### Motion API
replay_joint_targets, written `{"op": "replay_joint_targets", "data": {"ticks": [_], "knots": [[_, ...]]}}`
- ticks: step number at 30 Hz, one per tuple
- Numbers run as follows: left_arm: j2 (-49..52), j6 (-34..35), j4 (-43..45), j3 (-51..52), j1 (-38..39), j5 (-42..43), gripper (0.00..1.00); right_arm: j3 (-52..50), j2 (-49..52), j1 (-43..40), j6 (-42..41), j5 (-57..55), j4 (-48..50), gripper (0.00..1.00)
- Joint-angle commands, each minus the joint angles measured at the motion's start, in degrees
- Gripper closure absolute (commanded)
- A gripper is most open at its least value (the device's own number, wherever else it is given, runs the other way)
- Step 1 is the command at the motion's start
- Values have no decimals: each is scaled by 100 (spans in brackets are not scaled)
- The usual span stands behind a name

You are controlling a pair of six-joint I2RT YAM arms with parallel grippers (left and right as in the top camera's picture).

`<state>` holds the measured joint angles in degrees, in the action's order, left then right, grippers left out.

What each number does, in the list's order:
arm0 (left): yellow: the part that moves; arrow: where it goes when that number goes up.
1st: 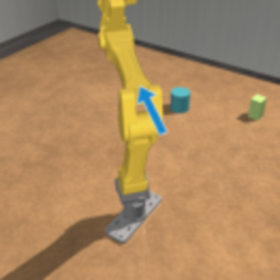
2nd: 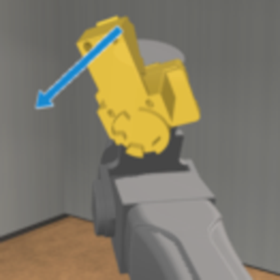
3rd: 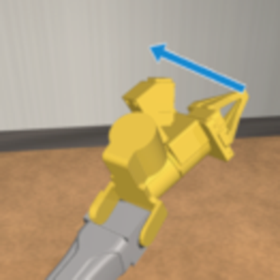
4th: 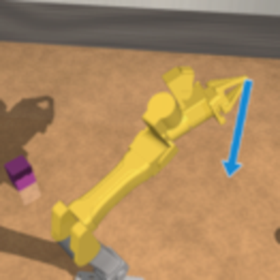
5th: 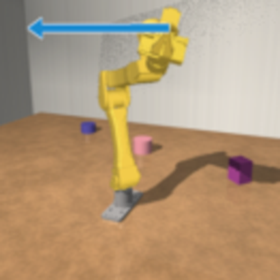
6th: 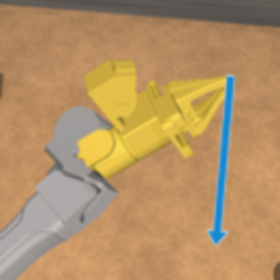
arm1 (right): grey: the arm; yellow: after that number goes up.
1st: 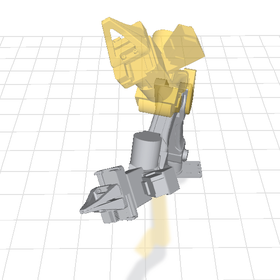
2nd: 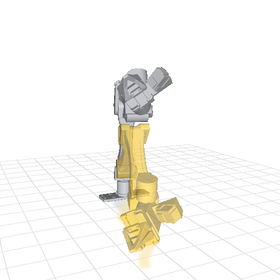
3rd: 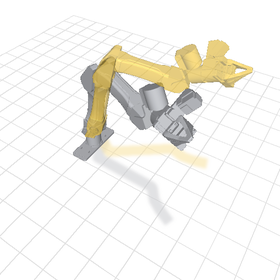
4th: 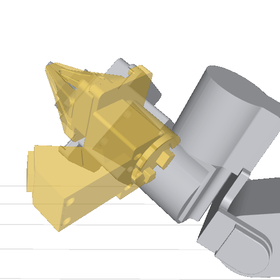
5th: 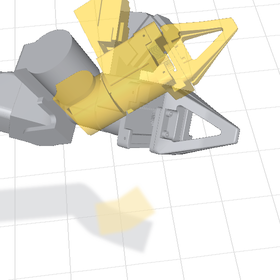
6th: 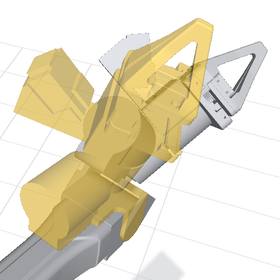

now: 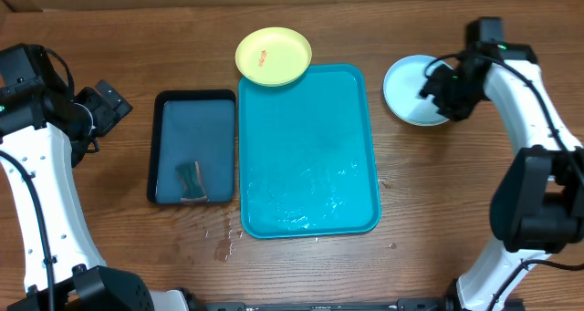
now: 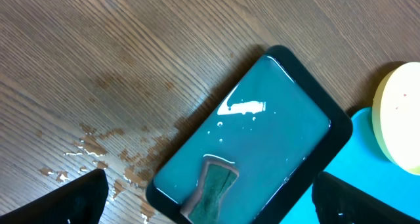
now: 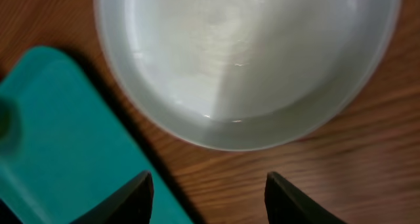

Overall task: Clean dirty plates on tray and stack at the side
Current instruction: 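Open the right gripper and raise it away from the stacked plates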

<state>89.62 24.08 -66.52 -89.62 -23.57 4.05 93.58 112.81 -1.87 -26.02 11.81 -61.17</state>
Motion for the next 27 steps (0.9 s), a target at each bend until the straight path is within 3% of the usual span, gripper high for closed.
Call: {"op": "replay_joint_targets", "data": {"ticks": [1,9,20,27], "knots": [[-39,79,-11,-96,-2,0,0,1029,-57,337,164,28,-247,44],[-39,79,-11,-96,-2,0,0,3062,463,1108,2,348,-859,42],[-39,79,-13,-96,-2,0,0,3130,1502,2149,-472,68,-39,35],[-39,79,-11,-96,-2,0,0,3126,2017,2389,-1073,17,535,36]]}}
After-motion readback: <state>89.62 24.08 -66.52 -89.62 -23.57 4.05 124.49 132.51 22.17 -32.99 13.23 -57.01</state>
